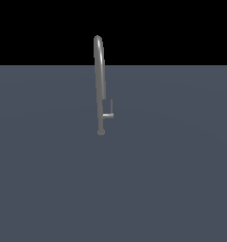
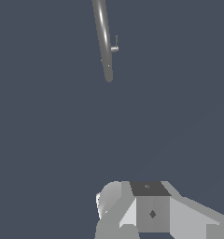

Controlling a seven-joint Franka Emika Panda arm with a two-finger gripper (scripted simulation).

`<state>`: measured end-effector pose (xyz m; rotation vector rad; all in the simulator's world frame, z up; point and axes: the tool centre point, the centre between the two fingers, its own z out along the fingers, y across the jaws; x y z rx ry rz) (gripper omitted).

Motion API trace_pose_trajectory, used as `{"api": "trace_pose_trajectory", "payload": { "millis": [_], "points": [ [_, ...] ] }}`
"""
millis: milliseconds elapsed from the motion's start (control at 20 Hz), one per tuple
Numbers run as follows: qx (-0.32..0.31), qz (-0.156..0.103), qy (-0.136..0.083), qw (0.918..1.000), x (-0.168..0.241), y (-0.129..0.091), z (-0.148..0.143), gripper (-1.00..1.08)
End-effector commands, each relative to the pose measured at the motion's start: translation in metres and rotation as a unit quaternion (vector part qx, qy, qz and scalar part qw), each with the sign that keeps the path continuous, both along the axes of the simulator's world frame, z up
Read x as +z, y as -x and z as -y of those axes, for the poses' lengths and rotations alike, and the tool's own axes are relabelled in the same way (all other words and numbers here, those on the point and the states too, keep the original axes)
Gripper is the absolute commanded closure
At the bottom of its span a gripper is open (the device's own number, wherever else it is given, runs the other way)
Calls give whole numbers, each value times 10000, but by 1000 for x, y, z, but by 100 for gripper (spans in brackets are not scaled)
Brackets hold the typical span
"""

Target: Turn on the faucet by rotating a designated handle.

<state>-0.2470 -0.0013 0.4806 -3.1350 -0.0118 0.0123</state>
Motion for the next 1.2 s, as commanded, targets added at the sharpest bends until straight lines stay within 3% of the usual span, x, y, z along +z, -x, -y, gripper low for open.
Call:
{"api": "trace_pose_trajectory", "payload": {
  "millis": [0,550,1150],
  "points": [
    [0,0,0,10000,0,0,0,108],
    [-174,-204,-165,9995,-3,-16,-3,108],
    [-768,-900,-730,9903,-17,-71,-11,108]
  ]
}}
